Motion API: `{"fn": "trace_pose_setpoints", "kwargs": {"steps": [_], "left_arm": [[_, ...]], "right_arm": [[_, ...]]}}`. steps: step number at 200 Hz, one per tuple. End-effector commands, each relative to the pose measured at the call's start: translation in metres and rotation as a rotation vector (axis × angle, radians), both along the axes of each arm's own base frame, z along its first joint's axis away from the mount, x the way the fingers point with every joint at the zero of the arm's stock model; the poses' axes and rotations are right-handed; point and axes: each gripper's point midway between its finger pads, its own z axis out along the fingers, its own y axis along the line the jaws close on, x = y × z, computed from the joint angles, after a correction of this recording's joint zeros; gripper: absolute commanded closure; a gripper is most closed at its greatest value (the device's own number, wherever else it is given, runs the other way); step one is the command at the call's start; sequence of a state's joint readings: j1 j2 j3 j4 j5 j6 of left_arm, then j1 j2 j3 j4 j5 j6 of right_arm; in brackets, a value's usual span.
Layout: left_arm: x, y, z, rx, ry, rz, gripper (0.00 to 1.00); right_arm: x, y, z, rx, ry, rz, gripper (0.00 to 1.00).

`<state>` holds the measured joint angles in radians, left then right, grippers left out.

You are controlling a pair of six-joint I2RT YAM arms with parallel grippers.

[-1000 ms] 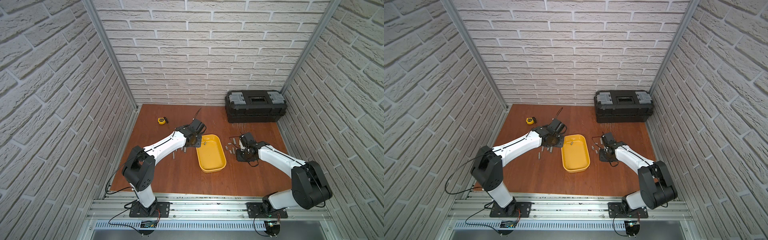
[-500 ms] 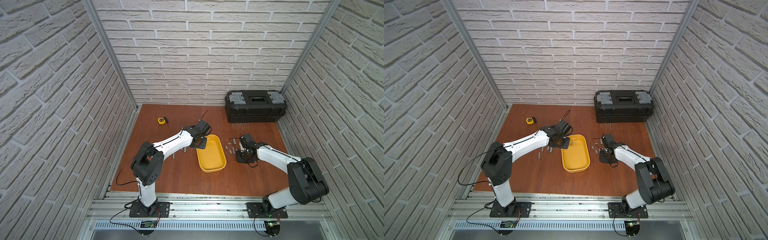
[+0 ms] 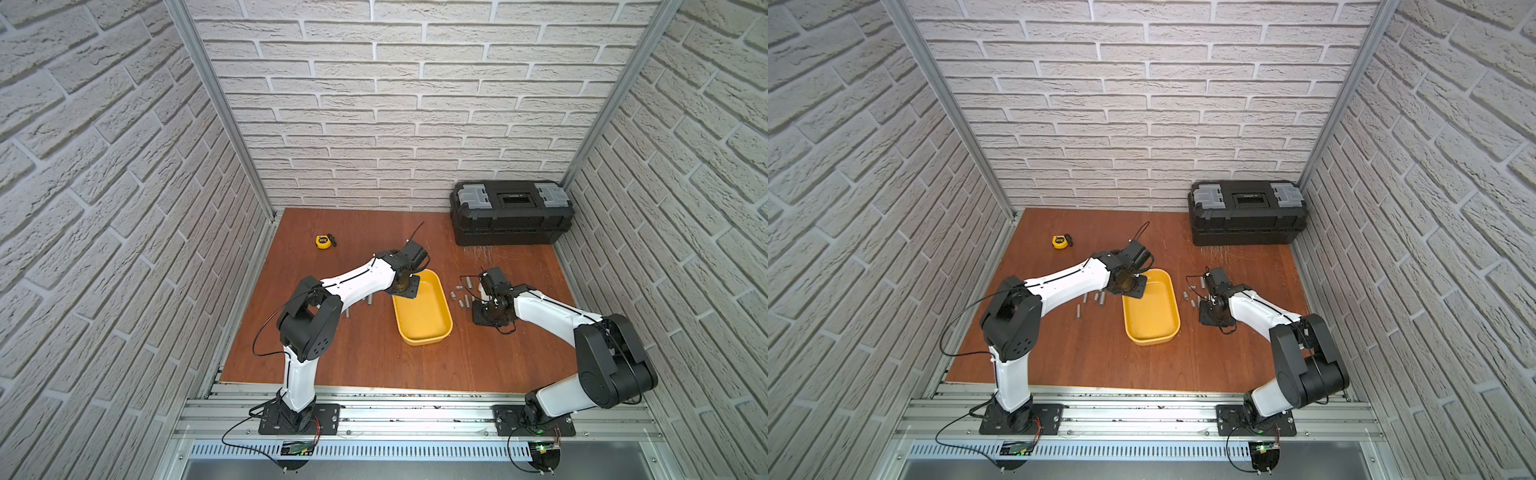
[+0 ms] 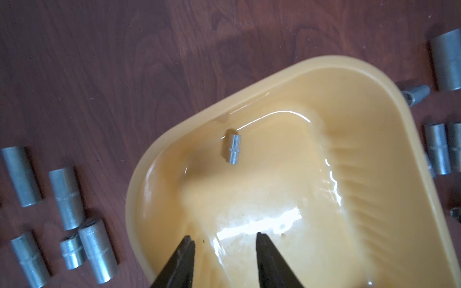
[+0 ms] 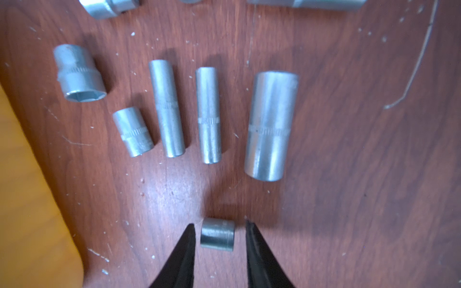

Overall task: Take out the socket from the storage box
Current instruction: Place the socket head at the center of the board, then pick up the socket head from the storage box.

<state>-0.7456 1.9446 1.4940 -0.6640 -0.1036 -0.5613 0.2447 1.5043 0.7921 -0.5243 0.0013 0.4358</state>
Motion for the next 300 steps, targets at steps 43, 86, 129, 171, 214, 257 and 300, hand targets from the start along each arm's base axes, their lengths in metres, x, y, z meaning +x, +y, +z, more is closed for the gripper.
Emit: {"fn": "trace_pose_setpoints", "kwargs": {"steps": [43,86,129,171,214,257,300], "left_arm": [[0.008,-0.009,-0.018,0.043,0.022,-0.021,0.56],[0.02,-0.015,-0.029,0.064,0.025,-0.042,0.59],[0.035,-0.019,-0.037,0.07,0.02,-0.038,0.61],[0.038,-0.019,-0.051,0.086,0.039,-0.037,0.65],[0.039,-0.017,-0.06,0.093,0.048,-0.031,0.68],[0.043,-0.02,-0.065,0.091,0.05,-0.035,0.75],[0.043,-0.023,-0.072,0.087,0.059,-0.034,0.91]], "right_arm": [[0.009,-0.002,0.036,0.005,-0.077,-0.004,0.59],[0.013,-0.002,0.068,0.014,-0.14,0.002,0.58],[0.012,-0.004,0.082,0.011,-0.164,0.003,0.59],[0.009,-0.004,0.082,0.025,-0.166,-0.005,0.65],[0.008,-0.004,0.081,0.024,-0.162,-0.003,0.68],[0.008,-0.004,0.083,0.024,-0.166,-0.002,0.7],[0.006,-0.006,0.082,0.02,-0.163,-0.003,0.71]]}}
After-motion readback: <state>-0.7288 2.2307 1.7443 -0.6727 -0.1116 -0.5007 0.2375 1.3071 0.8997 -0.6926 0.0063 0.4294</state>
